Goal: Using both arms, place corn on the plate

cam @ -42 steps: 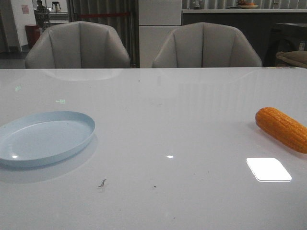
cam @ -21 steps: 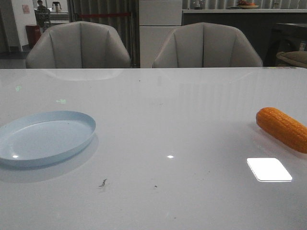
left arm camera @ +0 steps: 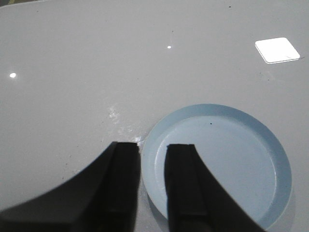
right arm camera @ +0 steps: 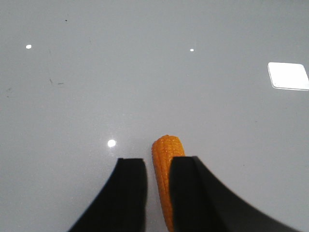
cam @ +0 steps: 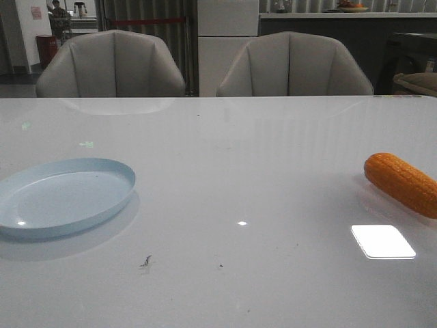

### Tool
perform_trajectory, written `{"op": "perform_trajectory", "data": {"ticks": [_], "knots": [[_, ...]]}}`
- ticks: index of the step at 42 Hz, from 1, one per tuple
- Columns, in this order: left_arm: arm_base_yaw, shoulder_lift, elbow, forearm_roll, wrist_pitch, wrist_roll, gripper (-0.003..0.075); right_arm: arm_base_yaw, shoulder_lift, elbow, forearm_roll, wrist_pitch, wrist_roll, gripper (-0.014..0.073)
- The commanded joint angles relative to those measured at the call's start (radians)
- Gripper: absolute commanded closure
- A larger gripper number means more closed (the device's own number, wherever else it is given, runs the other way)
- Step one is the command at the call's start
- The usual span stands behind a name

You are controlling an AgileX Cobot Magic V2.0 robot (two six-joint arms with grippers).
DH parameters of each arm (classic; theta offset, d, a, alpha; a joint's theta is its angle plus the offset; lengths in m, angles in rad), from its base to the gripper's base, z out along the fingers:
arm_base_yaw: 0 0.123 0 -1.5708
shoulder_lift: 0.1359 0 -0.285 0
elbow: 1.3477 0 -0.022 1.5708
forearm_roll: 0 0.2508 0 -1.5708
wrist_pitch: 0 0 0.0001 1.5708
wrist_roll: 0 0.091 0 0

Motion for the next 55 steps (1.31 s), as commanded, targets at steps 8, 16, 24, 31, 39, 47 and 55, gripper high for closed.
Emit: {"op": "perform_trajectory", "data": {"ticks": [8, 16, 24, 31, 39, 47, 55], "knots": [[-0.001, 0.028, -0.033, -0.046, -0.157, -0.008, 0.0228, -0.004, -0.007, -0.036, 0.001, -0.061, -0.004, 0.0139], [-0.001, 0.126, -0.115, -0.120, -0.012, -0.008, 0.0245, -0.004, -0.007, -0.036, 0.001, -0.061, -0.004, 0.0139], [-0.001, 0.308, -0.308, -0.134, 0.224, -0.008, 0.0245, -0.004, -0.007, -0.036, 0.001, -0.058, -0.004, 0.0139], [0.041, 0.489, -0.497, -0.188, 0.342, -0.008, 0.0245, -0.004, -0.007, -0.036, 0.001, -0.057, -0.004, 0.0139], [0.124, 0.670, -0.673, -0.316, 0.517, -0.008, 0.0245, -0.004, -0.007, -0.036, 0.001, -0.037, -0.004, 0.0139], [0.132, 0.788, -0.778, -0.337, 0.639, 0.020, 0.0245, -0.004, -0.007, -0.036, 0.001, -0.012, -0.004, 0.0139], [0.111, 0.824, -0.785, -0.371, 0.644, 0.054, 0.0245, -0.004, -0.007, -0.036, 0.001, -0.008, -0.004, 0.0139]]}}
